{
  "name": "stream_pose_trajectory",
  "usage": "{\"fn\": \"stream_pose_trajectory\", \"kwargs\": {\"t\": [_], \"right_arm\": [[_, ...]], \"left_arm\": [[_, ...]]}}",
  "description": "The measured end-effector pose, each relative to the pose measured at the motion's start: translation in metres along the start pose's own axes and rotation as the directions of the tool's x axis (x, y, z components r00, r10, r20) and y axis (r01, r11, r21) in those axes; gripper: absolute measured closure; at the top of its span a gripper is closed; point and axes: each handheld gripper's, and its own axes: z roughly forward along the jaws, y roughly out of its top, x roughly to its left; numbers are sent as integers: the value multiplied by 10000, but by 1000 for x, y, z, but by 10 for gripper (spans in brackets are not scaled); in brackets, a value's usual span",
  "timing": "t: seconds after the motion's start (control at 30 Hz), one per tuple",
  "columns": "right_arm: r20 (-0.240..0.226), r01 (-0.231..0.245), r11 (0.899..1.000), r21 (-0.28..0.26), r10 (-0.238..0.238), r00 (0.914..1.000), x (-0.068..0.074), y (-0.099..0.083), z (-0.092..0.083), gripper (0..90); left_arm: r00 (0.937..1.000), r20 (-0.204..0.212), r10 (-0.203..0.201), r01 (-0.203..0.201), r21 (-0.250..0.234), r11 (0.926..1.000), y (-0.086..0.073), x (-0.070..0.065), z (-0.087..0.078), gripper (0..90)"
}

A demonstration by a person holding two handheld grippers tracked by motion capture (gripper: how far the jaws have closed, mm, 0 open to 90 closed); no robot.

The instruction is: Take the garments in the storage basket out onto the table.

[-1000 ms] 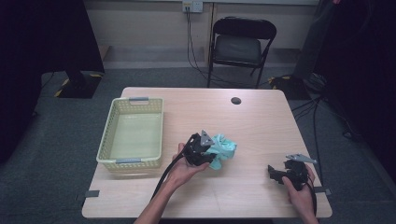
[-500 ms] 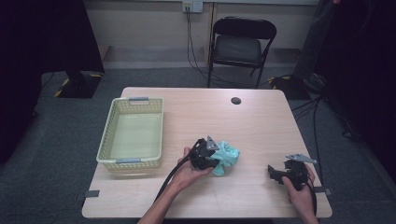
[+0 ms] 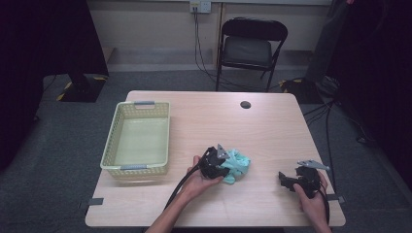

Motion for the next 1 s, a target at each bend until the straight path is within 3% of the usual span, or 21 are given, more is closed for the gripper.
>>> {"fn": "stream_pose_trajectory", "kwargs": {"t": [0.17,0.37,0.8,1.0], "right_arm": [[1,0,10000,-1,0,10000,0,0,0,74],[3,6,10000,-4,-6,10000,0,0,0,74],[3,6,10000,-4,-6,10000,0,0,0,74],[2,6,10000,-4,-6,10000,0,0,0,74]], "left_arm": [[10000,20,-15,16,-73,10000,-1,1,2,588],[9999,88,-146,150,-499,9986,-4,3,5,562],[9999,52,-118,121,-704,9974,-5,2,8,479],[9993,-354,80,-101,-616,9981,-5,1,9,333]]}}
